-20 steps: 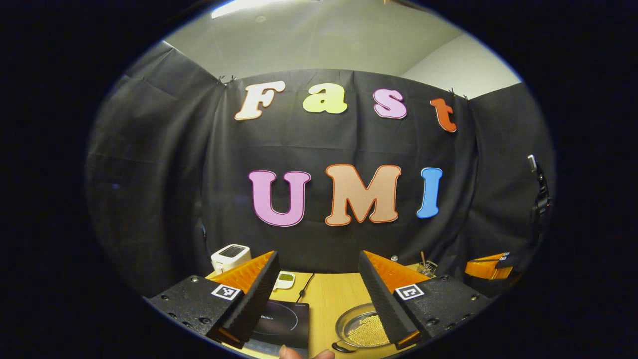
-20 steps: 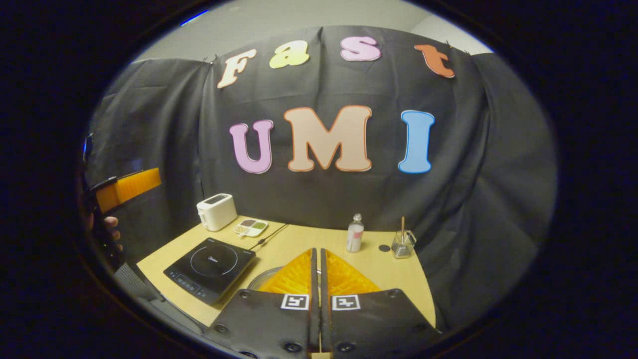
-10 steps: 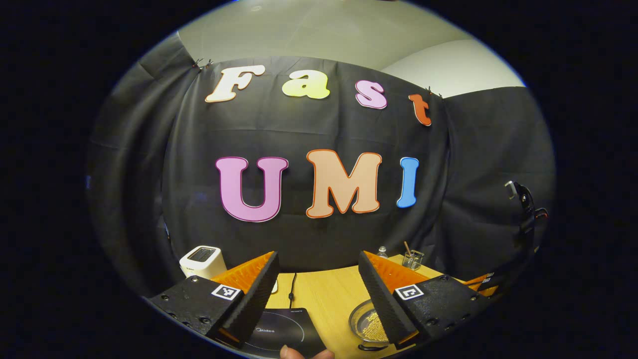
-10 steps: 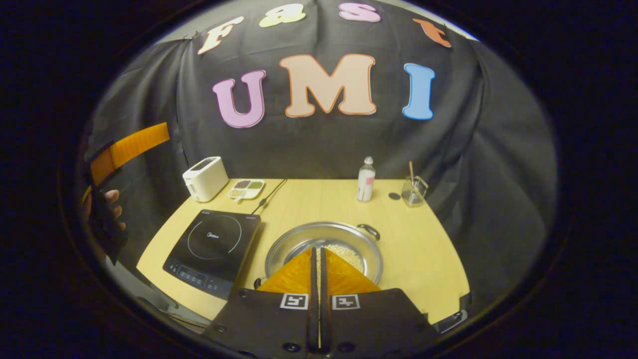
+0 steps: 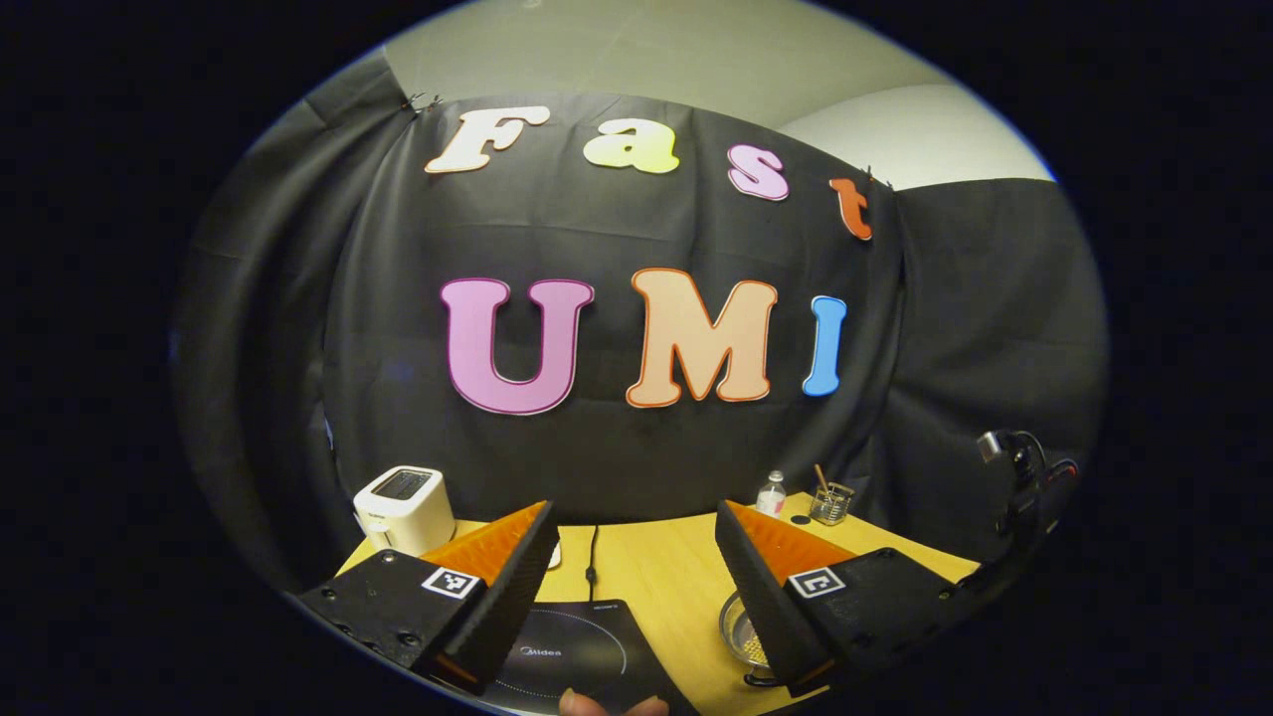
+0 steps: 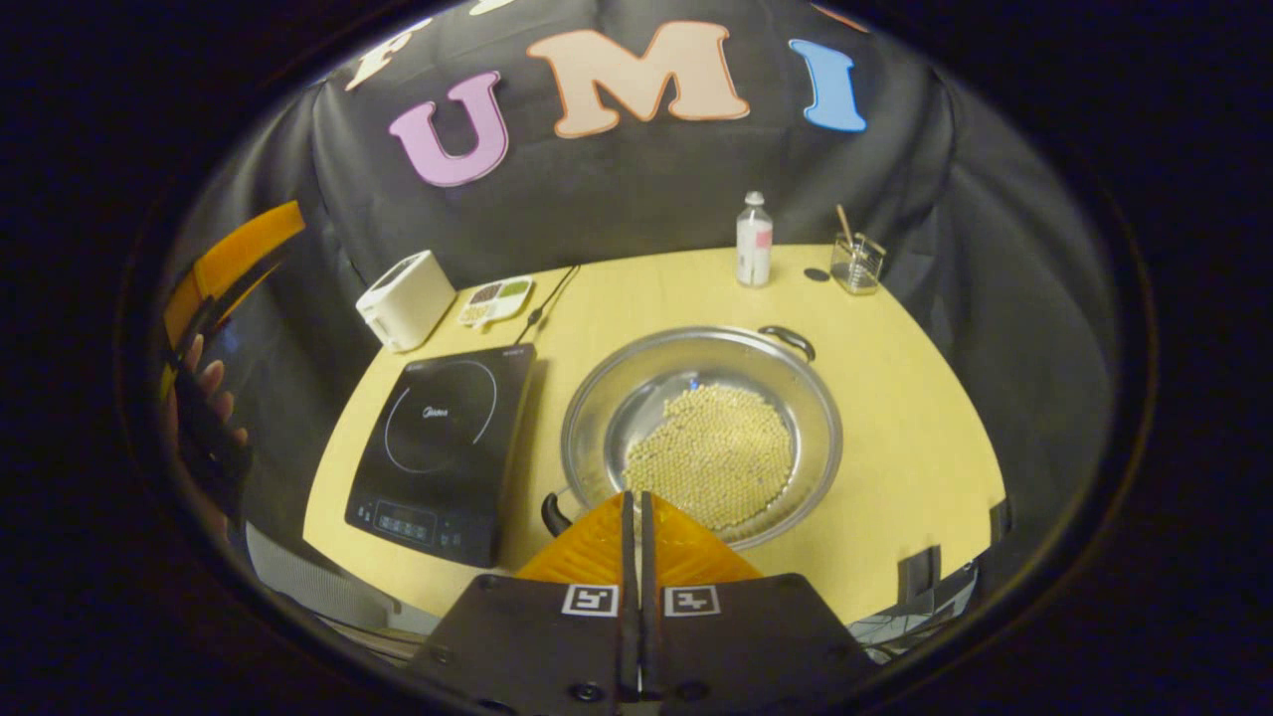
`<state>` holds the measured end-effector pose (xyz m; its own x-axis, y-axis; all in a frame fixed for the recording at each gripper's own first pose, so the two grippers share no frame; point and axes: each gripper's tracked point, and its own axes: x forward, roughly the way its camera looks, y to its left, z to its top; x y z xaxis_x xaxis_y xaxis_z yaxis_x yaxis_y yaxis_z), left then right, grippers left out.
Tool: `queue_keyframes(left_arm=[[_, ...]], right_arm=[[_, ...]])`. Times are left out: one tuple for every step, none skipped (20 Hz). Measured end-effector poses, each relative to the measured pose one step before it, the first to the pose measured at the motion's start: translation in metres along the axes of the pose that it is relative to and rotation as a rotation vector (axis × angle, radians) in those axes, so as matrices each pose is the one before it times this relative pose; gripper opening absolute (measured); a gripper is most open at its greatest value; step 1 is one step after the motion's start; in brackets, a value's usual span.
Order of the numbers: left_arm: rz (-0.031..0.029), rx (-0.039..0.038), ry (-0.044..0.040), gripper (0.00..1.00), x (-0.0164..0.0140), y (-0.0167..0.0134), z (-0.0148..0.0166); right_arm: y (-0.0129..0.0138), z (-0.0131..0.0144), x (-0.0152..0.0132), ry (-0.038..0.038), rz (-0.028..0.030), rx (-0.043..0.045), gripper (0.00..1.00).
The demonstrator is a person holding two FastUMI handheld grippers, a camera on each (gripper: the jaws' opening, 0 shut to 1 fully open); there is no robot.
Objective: First push the handle of the pot to place it horizontally, then grasp the pot with both hands and set it on the induction cooktop.
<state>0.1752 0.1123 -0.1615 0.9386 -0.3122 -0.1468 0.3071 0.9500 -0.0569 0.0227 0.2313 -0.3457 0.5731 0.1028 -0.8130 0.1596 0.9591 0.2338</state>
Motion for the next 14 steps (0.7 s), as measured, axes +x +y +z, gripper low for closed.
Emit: queue_keyframes(left_arm=[[0.00941, -0.00822, 0.00527, 0.97, -0.00293, 0.00471, -0.00303], [0.00851, -0.00396, 0.00613, 0.95, -0.00179, 0.0045, -0.00204], [0.00786, 0.00141, 0.00464, 0.97, -0.00153, 0.00466, -0.00216], [0.00806, 0.00479, 0.00288, 0.97, -0.00219, 0.00402, -0.00019], [0.00865, 0.00402, -0.00166, 0.97, -0.00157, 0.00512, -0.00019], [0.00673, 0.00118, -0.00312, 0.97, -0.00099, 0.00361, 0.00055], [0.0035, -0.00004, -0.00097, 0.95, -0.00088, 0.00256, -0.00065], [0.00112, 0.0009, 0.00359, 0.97, -0.00103, 0.00163, -0.00114], [0.0034, 0.00151, 0.00304, 0.97, -0.00178, 0.00163, -0.002], [0.00452, 0.00093, -0.0017, 0.97, -0.00102, 0.00214, 0.00079], [0.00483, 0.00038, -0.00317, 0.97, -0.00054, 0.00329, 0.001], [0.00438, 0.00037, -0.00129, 0.97, -0.00098, 0.0015, 0.00056], [0.00123, -0.00227, 0.00074, 0.96, 0.00015, -0.00012, -0.00157], [-0.00181, -0.00421, 0.003, 0.96, -0.00038, 0.00024, -0.00036]], right_arm=[[0.00256, -0.00864, 0.00472, 0.02378, 0.00644, 0.00832, 0.0], [0.00015, -0.00782, 0.00438, 0.02204, 0.00426, 0.00811, 0.0], [0.00091, -0.00816, 0.00529, 0.0214, 0.00151, 0.00772, 0.0], [0.00044, -0.00824, 0.00496, 0.02223, 0.00177, 0.00815, 0.0], [0.00065, -0.00707, 0.00531, 0.02062, 0.00161, 0.00665, 0.0], [0.00129, -0.00591, 0.00484, 0.02278, 0.00392, 0.0062, 0.0], [0.00104, -0.00667, 0.00559, 0.02288, 0.00032, 0.0021, 0.0], [-0.00077, -0.00668, 0.0058, 0.02547, -0.00625, -0.00394, 0.0], [-0.00133, -0.00784, 0.00549, 0.02995, -0.0127, -0.01283, 0.03], [-0.00215, -0.00608, 0.00583, 0.0251, -0.01605, -0.01894, 0.0], [0.00018, -0.00207, 0.00406, 0.01416, -0.0061, -0.01551, 0.03], [0.00285, -0.00132, 0.00425, 0.00788, -0.00149, -0.01193, 0.03], [0.00179, -0.00011, 0.00376, 0.00784, -0.00323, -0.01359, 0.03], [0.001, -0.0011, 0.00417, 0.00521, -0.00347, -0.01192, 0.03]])
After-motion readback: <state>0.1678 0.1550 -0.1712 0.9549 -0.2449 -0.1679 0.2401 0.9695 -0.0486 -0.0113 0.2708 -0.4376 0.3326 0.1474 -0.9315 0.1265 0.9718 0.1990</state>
